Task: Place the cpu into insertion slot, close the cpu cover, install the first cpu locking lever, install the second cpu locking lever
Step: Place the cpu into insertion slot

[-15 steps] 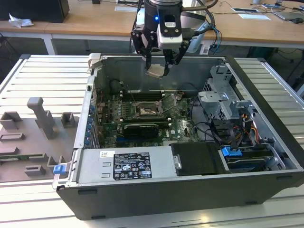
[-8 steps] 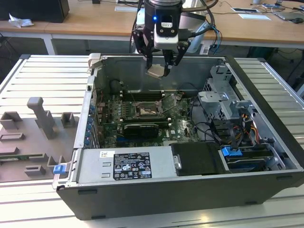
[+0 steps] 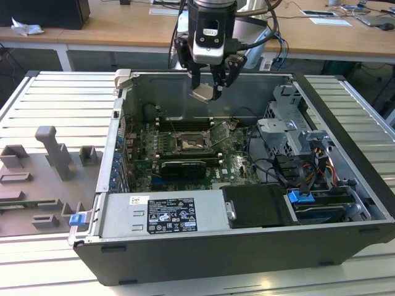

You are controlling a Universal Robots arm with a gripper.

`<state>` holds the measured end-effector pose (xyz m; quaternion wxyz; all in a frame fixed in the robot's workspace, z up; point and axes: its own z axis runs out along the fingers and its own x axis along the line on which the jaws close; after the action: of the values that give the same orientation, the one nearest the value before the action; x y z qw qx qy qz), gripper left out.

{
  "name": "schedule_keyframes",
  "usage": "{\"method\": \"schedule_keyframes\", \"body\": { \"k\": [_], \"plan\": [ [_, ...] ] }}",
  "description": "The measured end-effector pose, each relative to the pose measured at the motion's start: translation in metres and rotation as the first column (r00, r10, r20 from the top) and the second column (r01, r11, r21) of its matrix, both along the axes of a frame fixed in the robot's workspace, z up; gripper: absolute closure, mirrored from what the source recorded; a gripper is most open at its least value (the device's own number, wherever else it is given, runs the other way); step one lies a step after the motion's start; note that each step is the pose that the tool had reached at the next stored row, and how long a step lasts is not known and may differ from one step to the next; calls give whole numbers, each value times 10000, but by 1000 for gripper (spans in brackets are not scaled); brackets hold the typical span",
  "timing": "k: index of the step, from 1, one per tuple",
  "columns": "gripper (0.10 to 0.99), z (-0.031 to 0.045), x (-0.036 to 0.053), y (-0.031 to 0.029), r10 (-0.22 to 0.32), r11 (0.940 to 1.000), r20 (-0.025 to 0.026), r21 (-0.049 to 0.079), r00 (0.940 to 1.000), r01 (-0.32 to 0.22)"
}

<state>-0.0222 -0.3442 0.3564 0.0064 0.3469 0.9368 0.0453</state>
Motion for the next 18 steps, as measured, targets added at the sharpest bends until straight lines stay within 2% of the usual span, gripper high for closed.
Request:
{"method": "schedule_keyframes", "body": {
  "k": [5, 11, 18],
  "plan": [
    [549, -3, 0, 0, -843, 9964, 0, -3, 9964, 843],
    [549, -5, 0, 0, -1332, 9911, 0, -3, 9911, 1332],
    [549, -9, 0, 0, -2105, 9776, 0, -3, 9776, 2105]
  ]
}}
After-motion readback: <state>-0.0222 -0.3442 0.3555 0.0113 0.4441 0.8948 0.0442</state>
